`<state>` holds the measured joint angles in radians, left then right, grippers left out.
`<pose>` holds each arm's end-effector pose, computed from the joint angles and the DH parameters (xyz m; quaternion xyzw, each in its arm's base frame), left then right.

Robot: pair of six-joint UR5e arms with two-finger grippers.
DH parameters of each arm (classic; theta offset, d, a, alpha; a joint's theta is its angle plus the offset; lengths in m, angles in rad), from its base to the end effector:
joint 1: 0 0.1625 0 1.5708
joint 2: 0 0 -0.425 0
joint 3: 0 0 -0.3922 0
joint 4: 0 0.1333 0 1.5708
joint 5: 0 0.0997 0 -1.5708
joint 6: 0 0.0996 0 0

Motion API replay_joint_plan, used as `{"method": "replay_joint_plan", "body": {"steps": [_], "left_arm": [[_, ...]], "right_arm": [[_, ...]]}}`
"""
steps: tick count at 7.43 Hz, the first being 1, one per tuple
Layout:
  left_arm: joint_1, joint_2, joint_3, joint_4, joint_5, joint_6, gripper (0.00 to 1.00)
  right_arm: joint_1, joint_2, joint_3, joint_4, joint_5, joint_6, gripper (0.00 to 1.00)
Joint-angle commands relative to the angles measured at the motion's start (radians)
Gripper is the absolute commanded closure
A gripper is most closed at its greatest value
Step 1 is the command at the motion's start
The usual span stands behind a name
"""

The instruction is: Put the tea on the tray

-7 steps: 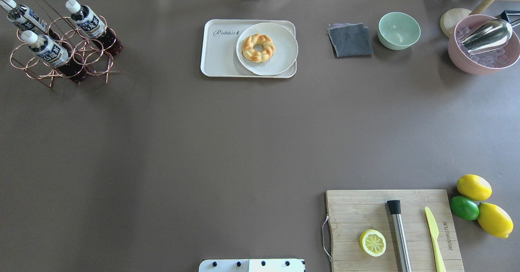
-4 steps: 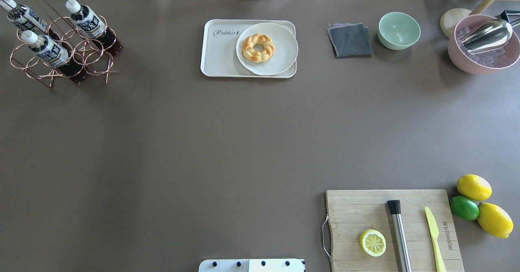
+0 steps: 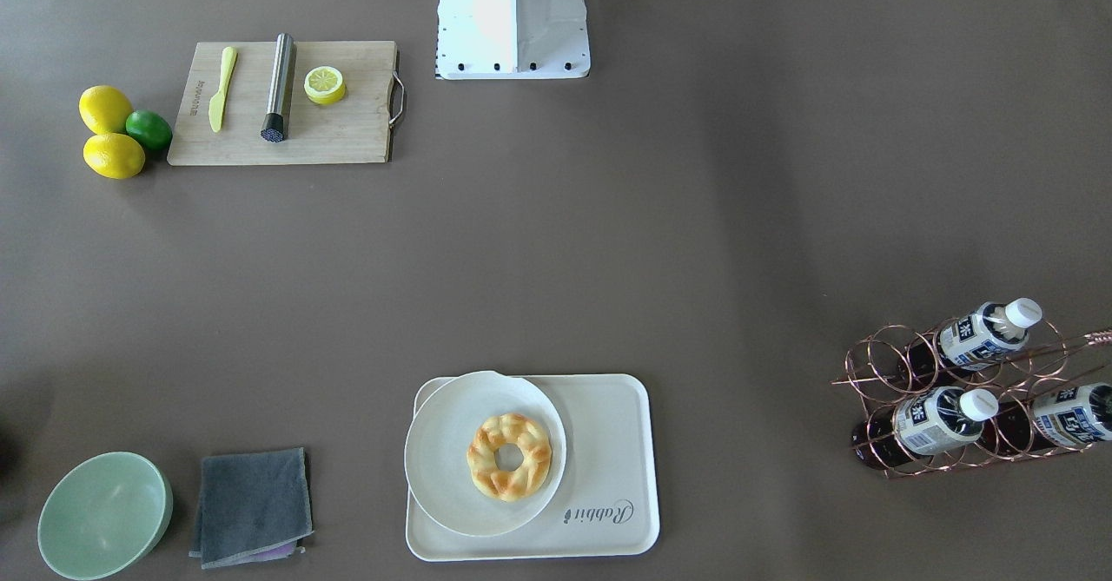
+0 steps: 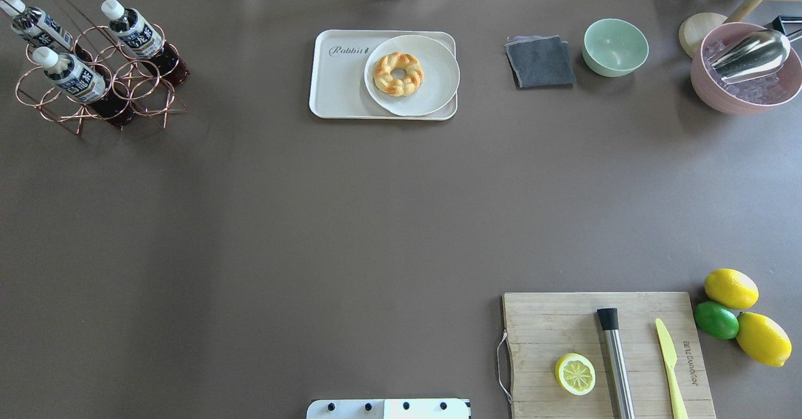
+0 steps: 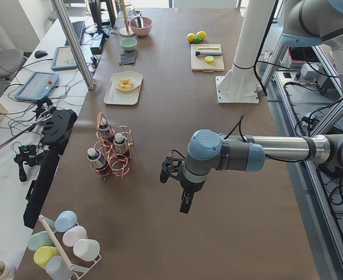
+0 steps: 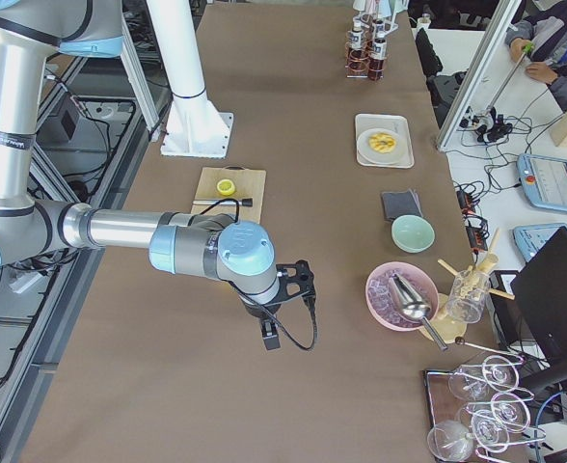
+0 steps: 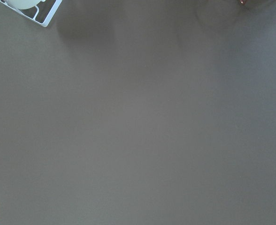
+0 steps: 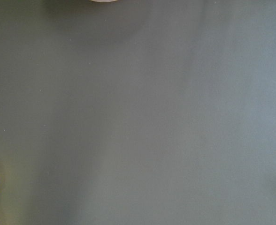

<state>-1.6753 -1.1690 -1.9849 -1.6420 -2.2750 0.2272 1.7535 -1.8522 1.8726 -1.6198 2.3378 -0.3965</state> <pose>-0.1030 -0.3227 0.6162 0.0955 0.3334 0.0719 0.9352 0.1306 -0.3539 0.6373 0.0941 -0.3623 -0.0936 0.9225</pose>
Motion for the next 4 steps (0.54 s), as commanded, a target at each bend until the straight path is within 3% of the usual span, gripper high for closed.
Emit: {"method": "replay_joint_plan", "body": {"steps": [1, 4], "left_arm": [[-0.009, 0.002, 0.011, 0.001, 0.002, -0.003, 0.02], [-0.011, 0.000, 0.006, 0.001, -0.011, -0.188, 0.02]], "right_arm": [[0.000, -0.001, -0.001, 0.000, 0.000, -0.001, 0.00], [0.000, -0.004, 0.000, 0.000, 0.000, -0.002, 0.00]]}}
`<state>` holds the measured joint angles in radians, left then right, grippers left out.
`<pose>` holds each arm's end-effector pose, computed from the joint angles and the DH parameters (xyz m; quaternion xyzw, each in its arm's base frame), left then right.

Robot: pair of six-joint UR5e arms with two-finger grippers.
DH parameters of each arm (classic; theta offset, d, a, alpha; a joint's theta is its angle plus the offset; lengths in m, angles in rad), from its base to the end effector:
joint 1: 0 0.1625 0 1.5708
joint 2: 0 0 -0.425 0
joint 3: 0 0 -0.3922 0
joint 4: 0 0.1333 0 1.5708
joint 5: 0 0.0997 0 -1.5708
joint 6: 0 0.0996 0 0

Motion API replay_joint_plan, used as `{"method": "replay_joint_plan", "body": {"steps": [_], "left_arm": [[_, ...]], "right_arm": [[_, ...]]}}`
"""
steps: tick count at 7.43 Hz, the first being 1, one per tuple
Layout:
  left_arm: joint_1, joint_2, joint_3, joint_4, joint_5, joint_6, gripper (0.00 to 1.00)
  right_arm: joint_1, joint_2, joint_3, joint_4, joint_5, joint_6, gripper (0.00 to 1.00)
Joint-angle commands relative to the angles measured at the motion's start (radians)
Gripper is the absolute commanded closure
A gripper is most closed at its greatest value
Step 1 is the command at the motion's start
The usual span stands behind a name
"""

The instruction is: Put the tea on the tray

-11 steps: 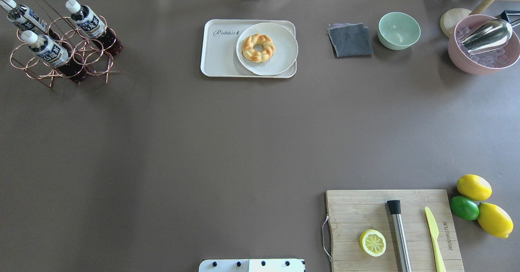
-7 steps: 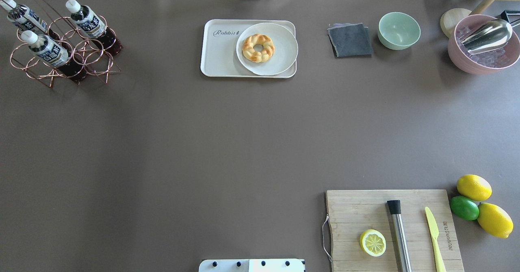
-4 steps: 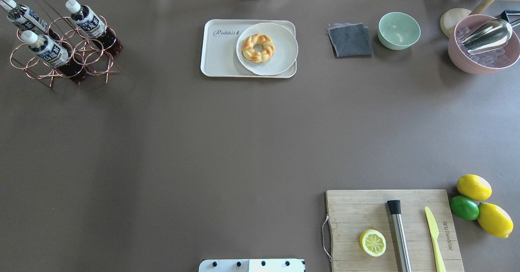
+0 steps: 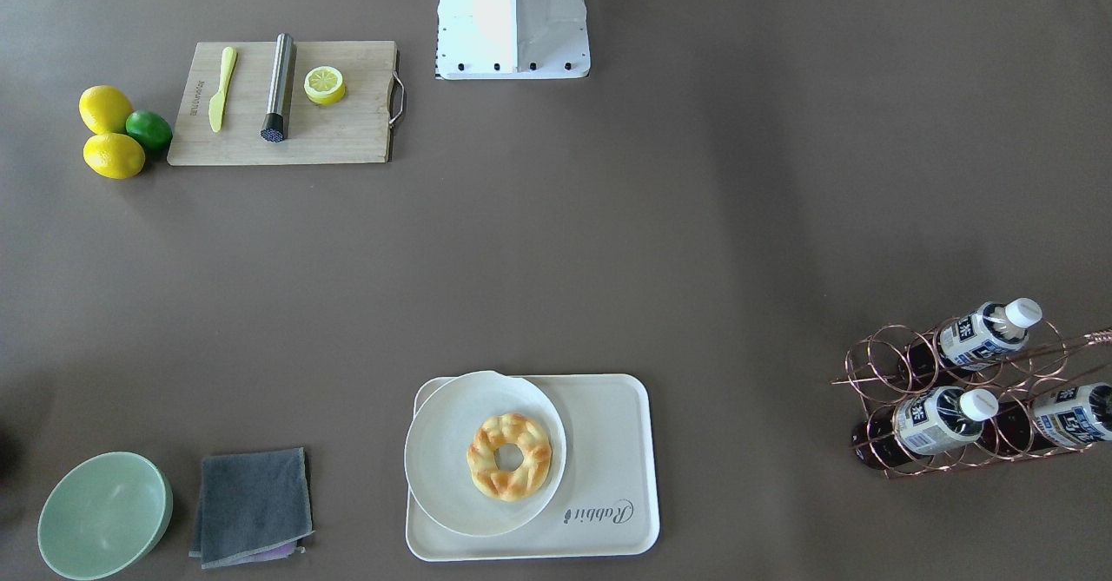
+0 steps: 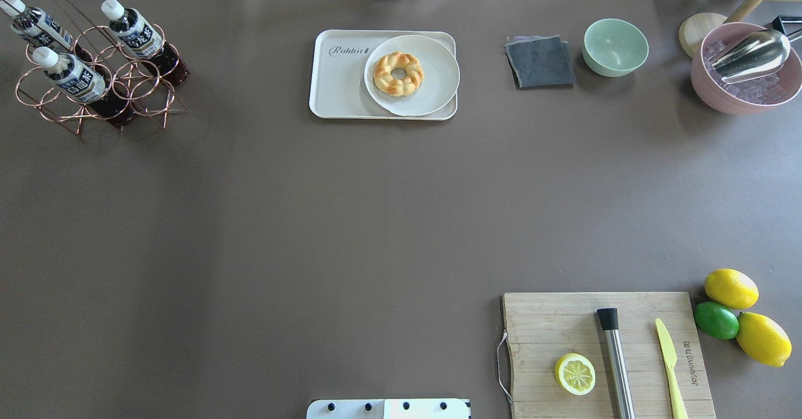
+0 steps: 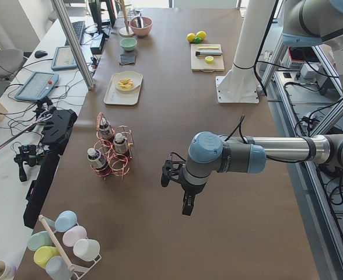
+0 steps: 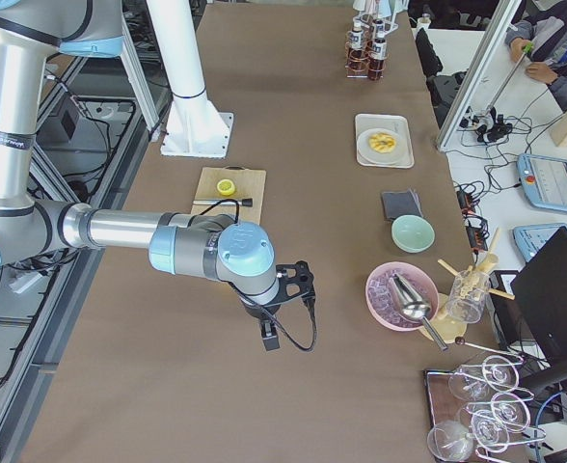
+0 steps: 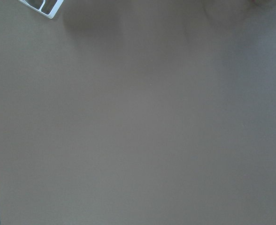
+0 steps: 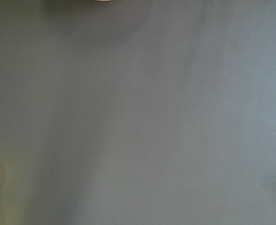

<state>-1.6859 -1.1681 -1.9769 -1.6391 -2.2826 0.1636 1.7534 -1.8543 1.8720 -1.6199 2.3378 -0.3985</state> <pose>-0.1057 -0.3205 0.6202 0.0816 0.3402 0.0352 0.9362 0.1304 -0.3528 0.6384 0.0932 -0.3626 -0.0941 0.9225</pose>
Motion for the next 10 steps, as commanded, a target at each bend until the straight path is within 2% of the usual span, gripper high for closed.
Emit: {"method": "replay_joint_plan", "body": {"steps": [1, 4, 10], "left_arm": [[0.002, -0.001, -0.003, -0.004, -0.003, -0.122, 0.02], [0.005, 0.001, -0.003, -0.001, -0.001, -0.090, 0.02], [0.008, 0.010, -0.022, -0.005, -0.005, -0.088, 0.02]], "right_arm": [[0.000, 0.000, 0.000, -0.002, -0.002, 0.003, 0.00], [-0.046, 0.010, 0.003, -0.002, -0.064, 0.010, 0.00], [-0.089, 0.066, 0.004, -0.040, -0.100, 0.017, 0.00]]}}
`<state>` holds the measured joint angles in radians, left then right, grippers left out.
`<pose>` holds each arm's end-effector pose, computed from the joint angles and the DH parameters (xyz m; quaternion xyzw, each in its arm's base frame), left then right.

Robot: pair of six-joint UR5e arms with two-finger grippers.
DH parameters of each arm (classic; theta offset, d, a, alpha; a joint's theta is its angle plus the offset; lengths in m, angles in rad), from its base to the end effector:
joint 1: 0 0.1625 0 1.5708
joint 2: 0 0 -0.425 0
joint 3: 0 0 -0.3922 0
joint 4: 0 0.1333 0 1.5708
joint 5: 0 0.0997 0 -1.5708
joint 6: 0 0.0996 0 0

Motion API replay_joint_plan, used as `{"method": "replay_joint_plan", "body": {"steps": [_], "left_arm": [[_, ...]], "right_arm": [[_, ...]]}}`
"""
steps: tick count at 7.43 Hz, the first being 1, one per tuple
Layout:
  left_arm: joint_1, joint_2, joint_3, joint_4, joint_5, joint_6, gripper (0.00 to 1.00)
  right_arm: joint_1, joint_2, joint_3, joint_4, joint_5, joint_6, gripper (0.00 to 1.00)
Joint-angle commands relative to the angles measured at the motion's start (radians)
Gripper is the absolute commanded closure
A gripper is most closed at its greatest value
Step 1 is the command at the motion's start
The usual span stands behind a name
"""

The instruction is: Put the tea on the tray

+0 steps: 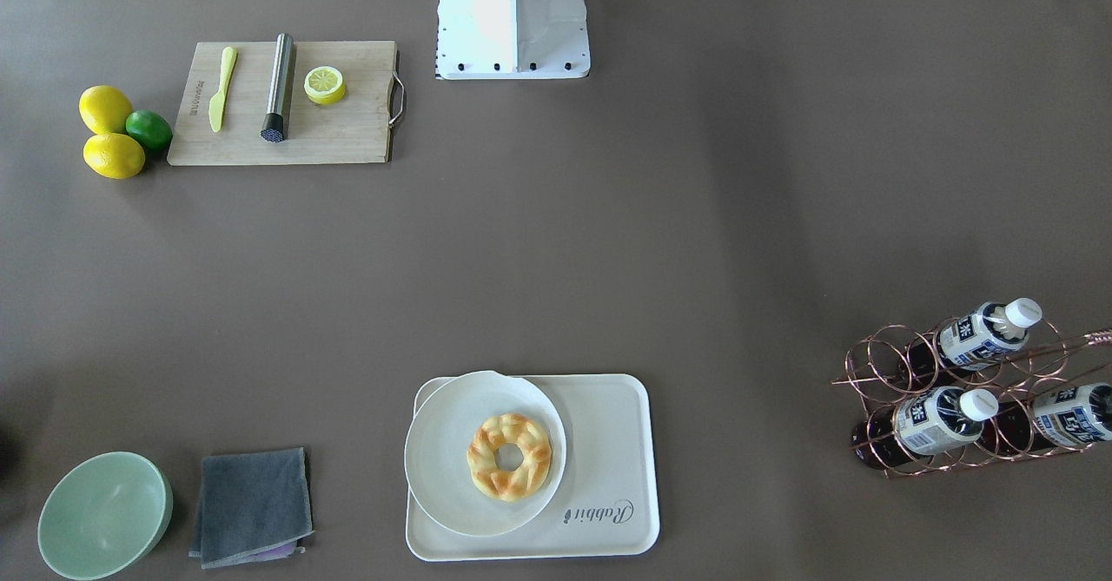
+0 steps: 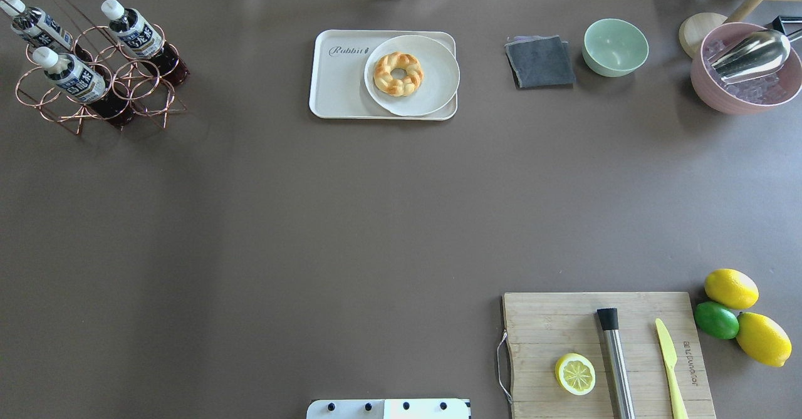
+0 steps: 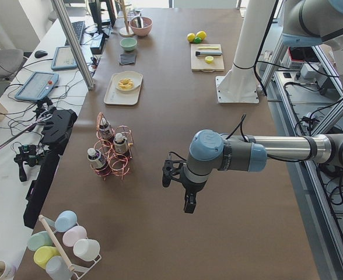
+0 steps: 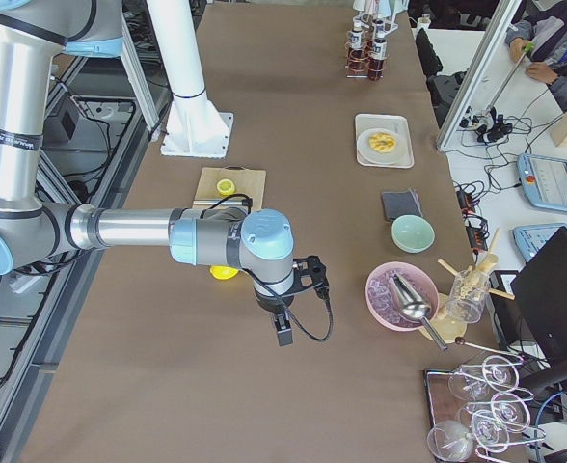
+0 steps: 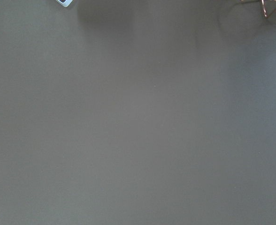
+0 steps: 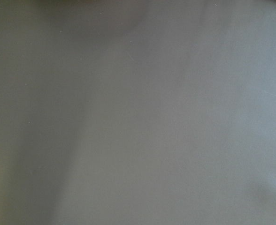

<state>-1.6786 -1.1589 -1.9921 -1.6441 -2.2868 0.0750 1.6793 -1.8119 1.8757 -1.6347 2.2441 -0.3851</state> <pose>-0.1028 -0.3184 0.6149 0.0705 0.3451 -0.0009 0.9359 0.1130 -0.3796 0.6281 0.0807 -0.3203 -0.1301 0.9349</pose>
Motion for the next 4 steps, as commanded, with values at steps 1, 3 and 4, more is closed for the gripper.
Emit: {"method": "replay_joint_plan", "body": {"steps": [1, 3, 4], "left_arm": [[0.002, 0.001, -0.008, -0.006, 0.000, 0.000, 0.02], [0.002, -0.001, -0.007, -0.042, -0.002, 0.000, 0.02], [0.003, 0.001, -0.004, -0.058, -0.006, 0.005, 0.02]], "right_arm": [[-0.015, 0.028, 0.017, -0.042, -0.001, 0.003, 0.00], [-0.012, 0.020, 0.030, -0.063, 0.009, 0.002, 0.00], [-0.009, 0.019, 0.019, -0.063, 0.009, 0.002, 0.00]]}}
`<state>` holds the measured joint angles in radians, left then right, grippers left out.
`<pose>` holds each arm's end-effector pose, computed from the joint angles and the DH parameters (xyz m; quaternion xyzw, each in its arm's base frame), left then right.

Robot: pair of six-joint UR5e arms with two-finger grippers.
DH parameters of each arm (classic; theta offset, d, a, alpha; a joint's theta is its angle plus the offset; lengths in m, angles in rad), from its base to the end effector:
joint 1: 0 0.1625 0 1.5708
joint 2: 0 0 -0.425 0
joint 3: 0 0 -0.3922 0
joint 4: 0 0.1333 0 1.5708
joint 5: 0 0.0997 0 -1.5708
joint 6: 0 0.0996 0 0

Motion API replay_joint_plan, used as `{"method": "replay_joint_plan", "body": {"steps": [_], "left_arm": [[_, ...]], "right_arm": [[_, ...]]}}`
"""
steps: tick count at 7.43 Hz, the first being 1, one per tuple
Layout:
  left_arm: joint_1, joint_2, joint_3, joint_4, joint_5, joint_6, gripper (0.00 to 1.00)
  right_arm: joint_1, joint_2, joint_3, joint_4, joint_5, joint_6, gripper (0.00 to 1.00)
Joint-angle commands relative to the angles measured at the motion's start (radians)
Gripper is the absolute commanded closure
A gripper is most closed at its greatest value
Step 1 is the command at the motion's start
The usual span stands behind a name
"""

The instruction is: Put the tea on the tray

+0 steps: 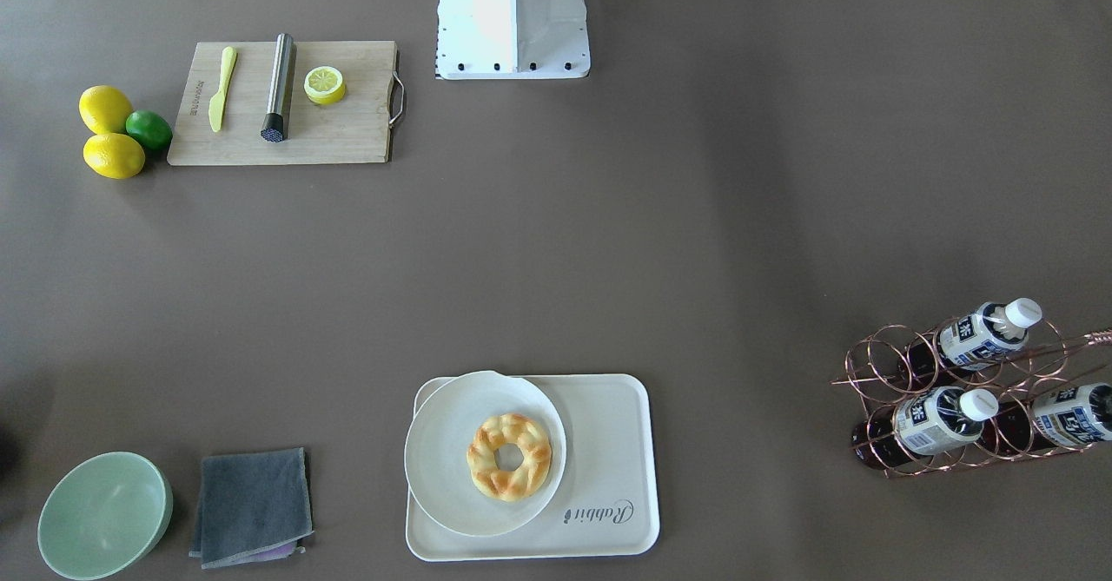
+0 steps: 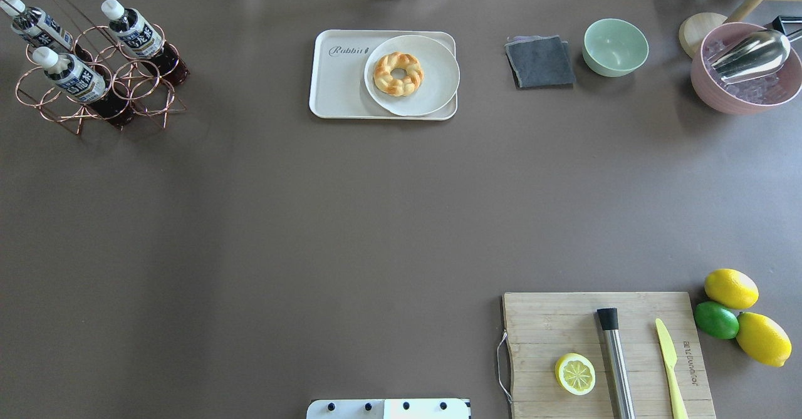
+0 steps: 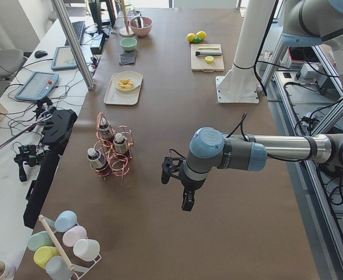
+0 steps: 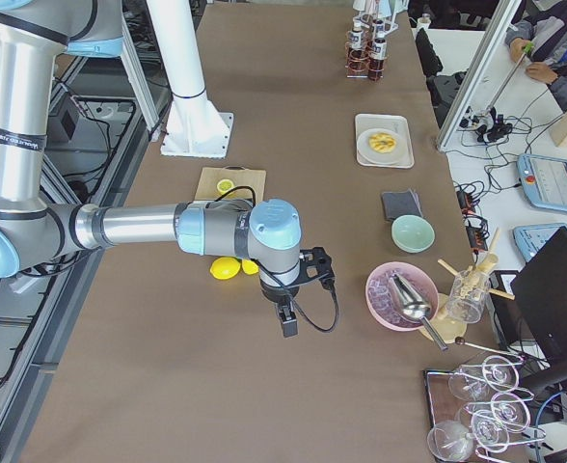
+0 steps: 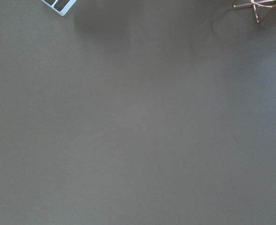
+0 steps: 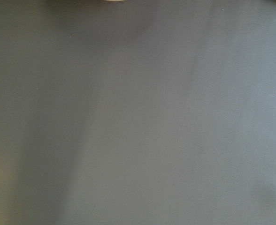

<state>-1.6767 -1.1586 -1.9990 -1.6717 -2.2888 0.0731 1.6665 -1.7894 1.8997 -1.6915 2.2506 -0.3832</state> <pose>-0.1022 -0.3206 0.6085 0.0858 0.3444 0.0052 0.9349 0.1083 -0.3880 0.6127 0.0743 -0.3250 -0.1333 0.9333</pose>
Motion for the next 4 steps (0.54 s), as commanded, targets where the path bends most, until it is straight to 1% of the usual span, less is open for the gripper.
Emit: {"method": "replay_joint_plan", "body": {"steps": [1, 2, 3, 4], "left_arm": [[0.005, -0.009, 0.005, -0.043, -0.085, -0.030, 0.02], [0.011, -0.056, 0.006, -0.048, -0.099, -0.123, 0.02], [0.032, -0.072, 0.002, -0.113, -0.113, -0.157, 0.03], [0.128, -0.099, 0.008, -0.247, -0.139, -0.241, 0.04]], "right_arm": [[0.004, -0.001, 0.002, -0.005, 0.001, 0.000, 0.00], [0.004, -0.007, 0.004, 0.003, 0.003, 0.000, 0.00], [0.001, -0.005, 0.001, 0.003, 0.007, 0.000, 0.01], [0.001, -0.007, 0.001, -0.005, 0.074, 0.000, 0.00]]}}
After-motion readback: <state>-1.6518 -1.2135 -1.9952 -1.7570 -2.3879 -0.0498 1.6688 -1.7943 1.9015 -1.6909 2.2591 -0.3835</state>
